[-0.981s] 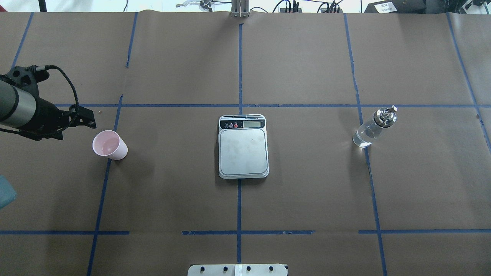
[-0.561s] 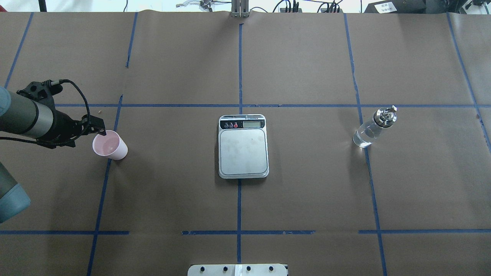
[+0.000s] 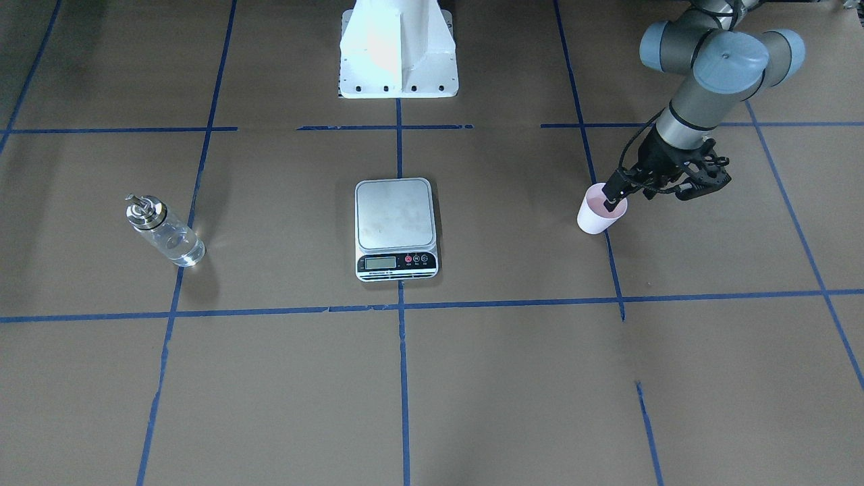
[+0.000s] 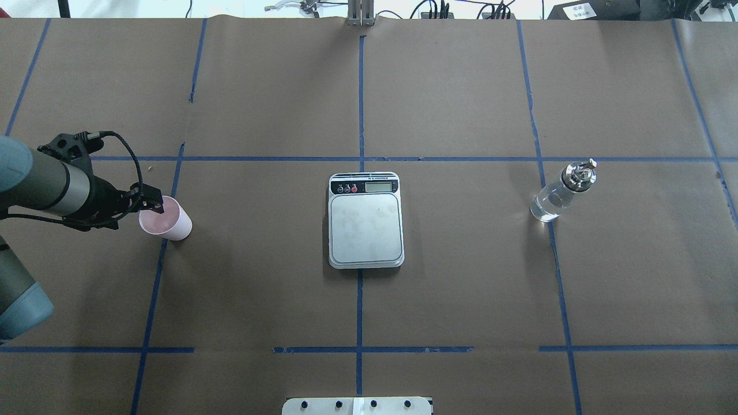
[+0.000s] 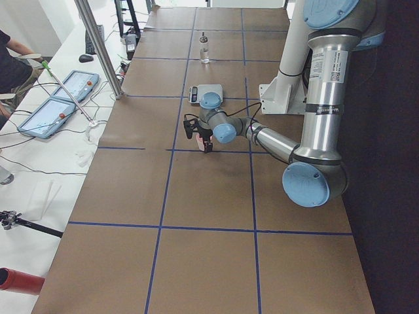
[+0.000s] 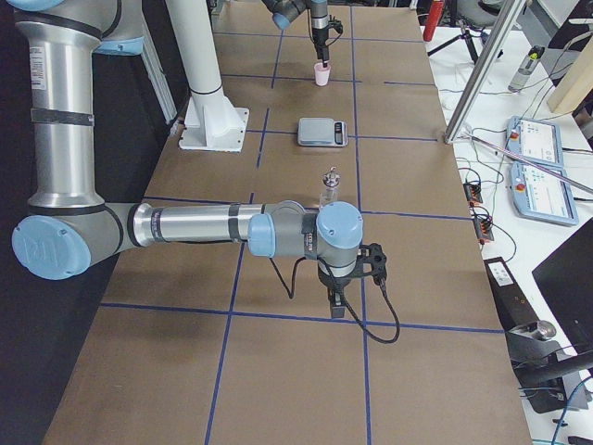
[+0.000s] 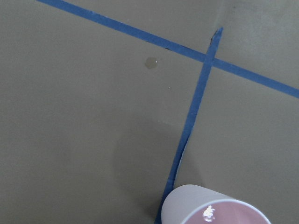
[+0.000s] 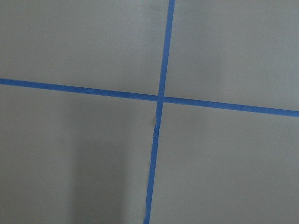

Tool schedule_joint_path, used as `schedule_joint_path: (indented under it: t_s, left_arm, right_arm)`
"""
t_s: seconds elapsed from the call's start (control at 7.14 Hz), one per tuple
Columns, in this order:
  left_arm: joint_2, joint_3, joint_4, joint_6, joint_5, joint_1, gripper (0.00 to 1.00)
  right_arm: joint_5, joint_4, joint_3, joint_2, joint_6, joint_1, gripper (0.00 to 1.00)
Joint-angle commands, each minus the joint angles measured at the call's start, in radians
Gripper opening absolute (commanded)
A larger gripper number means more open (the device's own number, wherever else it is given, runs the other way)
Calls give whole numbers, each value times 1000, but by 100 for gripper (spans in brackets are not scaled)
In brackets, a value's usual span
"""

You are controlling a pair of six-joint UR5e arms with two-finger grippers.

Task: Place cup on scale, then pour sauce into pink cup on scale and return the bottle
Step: 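Lower the left gripper to the pink cup and grasp its rim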

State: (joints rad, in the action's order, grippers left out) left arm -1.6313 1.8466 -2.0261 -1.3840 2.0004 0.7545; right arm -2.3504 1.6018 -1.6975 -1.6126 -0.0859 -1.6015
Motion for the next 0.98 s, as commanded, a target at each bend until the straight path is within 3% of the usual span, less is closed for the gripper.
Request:
schedule_joint_path:
  t_s: [0.0,0.28,0.7,0.84]
  left_arm:
    - [-5,-6,1,-1,0,-6,81]
    - [-9,-6,1,-3,1,-11,57]
    - [-18,6,10,-4,5,-11,0]
    - [-19,8,12,-6,6,-11,0]
  right_arm:
    - [2,1,1,2,0,0,100]
    - [5,1,-1,3,0,0,100]
    - [10,1,1,8,-2,0,100]
    - [10,3,1,8,-2,0,100]
